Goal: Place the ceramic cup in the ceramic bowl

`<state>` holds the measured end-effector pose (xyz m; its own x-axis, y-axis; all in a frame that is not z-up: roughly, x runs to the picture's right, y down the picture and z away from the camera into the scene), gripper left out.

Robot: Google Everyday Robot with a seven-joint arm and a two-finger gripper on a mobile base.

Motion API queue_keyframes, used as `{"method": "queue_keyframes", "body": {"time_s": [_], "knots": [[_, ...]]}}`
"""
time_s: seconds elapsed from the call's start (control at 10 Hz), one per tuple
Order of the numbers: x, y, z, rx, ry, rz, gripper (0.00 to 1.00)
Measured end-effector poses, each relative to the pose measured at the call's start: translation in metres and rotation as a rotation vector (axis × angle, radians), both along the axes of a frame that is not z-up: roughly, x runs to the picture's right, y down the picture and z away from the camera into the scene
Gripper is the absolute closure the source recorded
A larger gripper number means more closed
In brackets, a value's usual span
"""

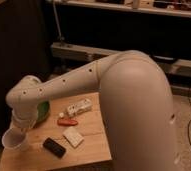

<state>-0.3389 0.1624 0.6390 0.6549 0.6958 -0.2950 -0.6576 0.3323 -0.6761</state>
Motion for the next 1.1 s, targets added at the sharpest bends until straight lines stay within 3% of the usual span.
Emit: {"method": "queue_keyframes", "body": {"time_s": [0.4,0.6,0.8,0.9,1.1], "knots": [[-0.032,-0.086,-0.060,0.146,-0.022,0.086,1.00],[-0.029,-0.145,-0.080,0.238,-0.004,0.165,1.00],[-0.013,-0.187,-0.085,0.300,0.009,0.241,1.00],[0.004,-0.211,-0.085,0.325,0.031,0.291,1.00],[0.025,-0.229,-0.081,0.305,0.093,0.351,1.00]]}}
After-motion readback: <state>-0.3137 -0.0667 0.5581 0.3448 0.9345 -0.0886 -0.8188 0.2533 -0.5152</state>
